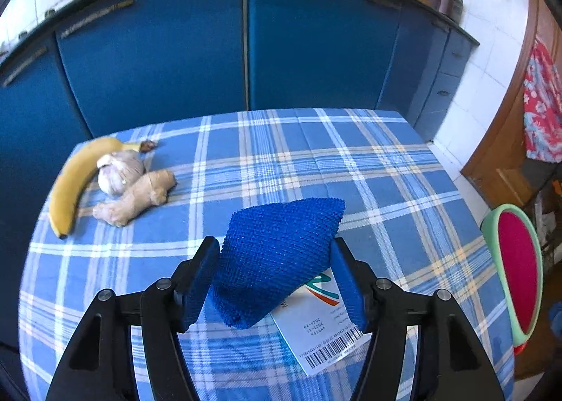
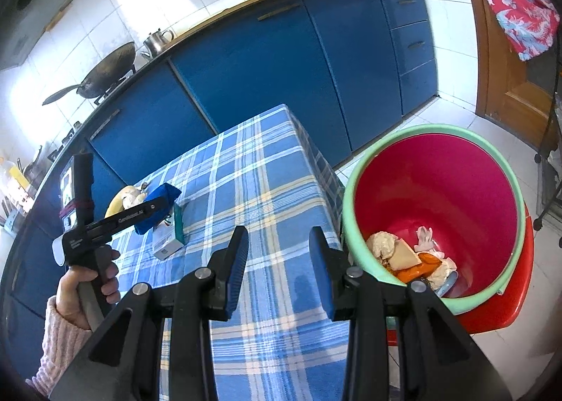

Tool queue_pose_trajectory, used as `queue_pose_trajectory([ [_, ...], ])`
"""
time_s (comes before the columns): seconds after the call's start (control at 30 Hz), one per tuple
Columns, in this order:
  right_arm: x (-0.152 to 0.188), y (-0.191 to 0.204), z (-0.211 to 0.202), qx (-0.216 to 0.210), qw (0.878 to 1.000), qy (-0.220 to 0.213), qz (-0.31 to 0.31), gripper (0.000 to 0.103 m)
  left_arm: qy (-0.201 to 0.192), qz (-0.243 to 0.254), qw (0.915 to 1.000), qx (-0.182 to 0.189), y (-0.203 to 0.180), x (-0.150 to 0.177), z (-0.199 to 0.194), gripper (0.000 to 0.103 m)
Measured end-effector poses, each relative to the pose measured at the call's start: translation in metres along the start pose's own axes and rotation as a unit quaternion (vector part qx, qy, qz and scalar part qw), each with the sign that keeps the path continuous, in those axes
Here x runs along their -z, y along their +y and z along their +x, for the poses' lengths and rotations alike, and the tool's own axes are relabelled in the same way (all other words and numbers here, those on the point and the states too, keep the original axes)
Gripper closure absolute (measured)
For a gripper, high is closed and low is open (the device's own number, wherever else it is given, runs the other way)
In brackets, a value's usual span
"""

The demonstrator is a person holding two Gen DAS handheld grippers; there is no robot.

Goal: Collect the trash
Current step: 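Grasp the blue knit cloth with the left tool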

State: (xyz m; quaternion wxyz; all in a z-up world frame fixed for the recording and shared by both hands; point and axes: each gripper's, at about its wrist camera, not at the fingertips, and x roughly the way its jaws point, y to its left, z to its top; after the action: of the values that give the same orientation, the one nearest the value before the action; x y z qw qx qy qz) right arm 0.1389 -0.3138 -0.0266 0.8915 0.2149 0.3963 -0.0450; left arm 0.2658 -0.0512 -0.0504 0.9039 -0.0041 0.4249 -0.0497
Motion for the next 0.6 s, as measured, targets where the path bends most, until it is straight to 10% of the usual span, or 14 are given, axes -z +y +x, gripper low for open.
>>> queue_pose_trajectory([
  [0.3,-0.001,0.021,0.011,-0.007,1.000,0.011,-0.019,0.065,-0.002,-0.020,0.9994,0.027,0.008,0.003,0.003,0.071],
  [0.6,-0.002,0.049,0.026,-0.017,0.998,0.024,-0.046,0.065,-0.023,-0.042,0.9988,0.013,0.029,0.007,-0.019,0.078],
])
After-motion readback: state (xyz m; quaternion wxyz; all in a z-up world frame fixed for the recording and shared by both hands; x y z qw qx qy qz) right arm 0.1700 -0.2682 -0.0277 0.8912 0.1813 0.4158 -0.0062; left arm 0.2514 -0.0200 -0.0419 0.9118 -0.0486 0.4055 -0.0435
